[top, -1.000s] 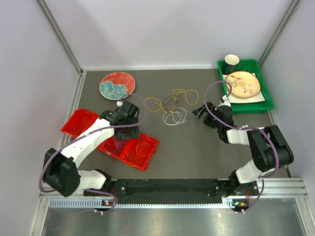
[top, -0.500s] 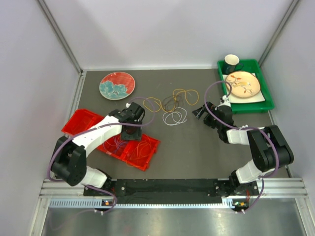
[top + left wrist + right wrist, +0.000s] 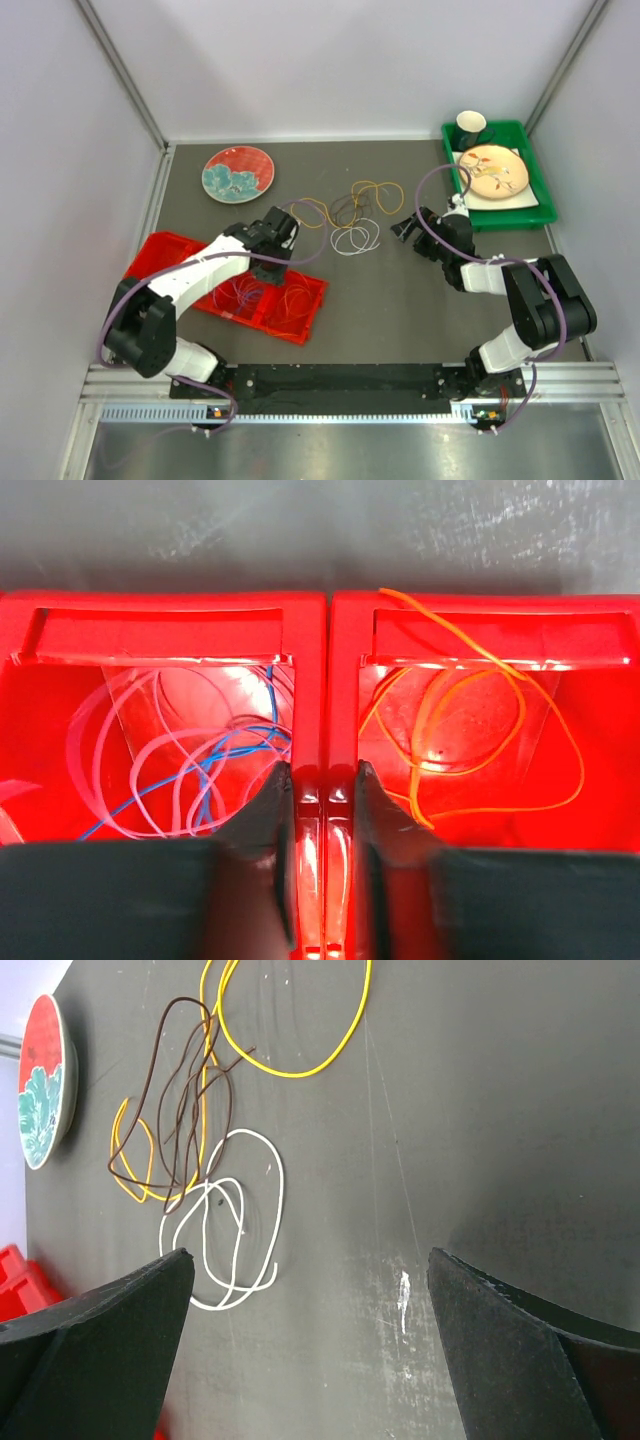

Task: Untangle the cables

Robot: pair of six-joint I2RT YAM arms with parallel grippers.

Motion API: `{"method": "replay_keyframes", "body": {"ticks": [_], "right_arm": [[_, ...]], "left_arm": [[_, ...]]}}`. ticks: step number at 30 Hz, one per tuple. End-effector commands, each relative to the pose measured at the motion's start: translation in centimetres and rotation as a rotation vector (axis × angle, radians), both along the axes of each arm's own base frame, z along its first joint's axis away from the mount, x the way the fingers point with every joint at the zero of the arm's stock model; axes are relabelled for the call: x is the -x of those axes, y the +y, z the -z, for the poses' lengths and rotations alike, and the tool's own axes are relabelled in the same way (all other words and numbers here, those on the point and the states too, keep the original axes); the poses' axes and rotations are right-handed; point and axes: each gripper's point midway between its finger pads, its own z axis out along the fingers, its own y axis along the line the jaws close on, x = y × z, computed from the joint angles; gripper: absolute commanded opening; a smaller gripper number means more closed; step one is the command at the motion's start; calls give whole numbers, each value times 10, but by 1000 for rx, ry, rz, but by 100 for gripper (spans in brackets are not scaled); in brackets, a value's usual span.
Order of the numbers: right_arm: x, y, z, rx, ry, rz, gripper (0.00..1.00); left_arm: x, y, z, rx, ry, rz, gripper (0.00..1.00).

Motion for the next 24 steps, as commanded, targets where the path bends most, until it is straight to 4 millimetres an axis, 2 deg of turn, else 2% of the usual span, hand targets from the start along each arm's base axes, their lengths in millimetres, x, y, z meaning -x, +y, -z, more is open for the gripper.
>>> {"method": "replay_keyframes", "body": {"ticks": [1,6,8,10,14,18,20,23,24], "right_arm": [[-16,1,-20,-19,-68,3,99],[-16,-1,-20,-23,-68,8,99],[-16,-1,-19,-25,-66,7,99],[-16,-1,-20,-29,-68,7,99],[-16,-2,-19,-31,-69,9,99],[-16,-2,-19,-34,-66,7,99],[-17,-2,-19,-35,-69,9,99],[-17,-2,-19,-35,-67,6,99],[-17,-1,-19,-36,-67,5,99]], "left_arm": [[-16,-20,-6,28,-3,123,0],[-14,-42,-2,-33,36,274,0],[-17,-52,-9,-53,31,322,0],[-13,-57,-2,-102,67,374,0],[-24,-72,-14,-116,47,435,0],[-31,-62,-26,-178,10,452,1],[-28,-56,-31,-186,1,434,4],[-20,-46,-35,-211,18,398,13],[-19,-42,-36,-220,18,385,24]]}}
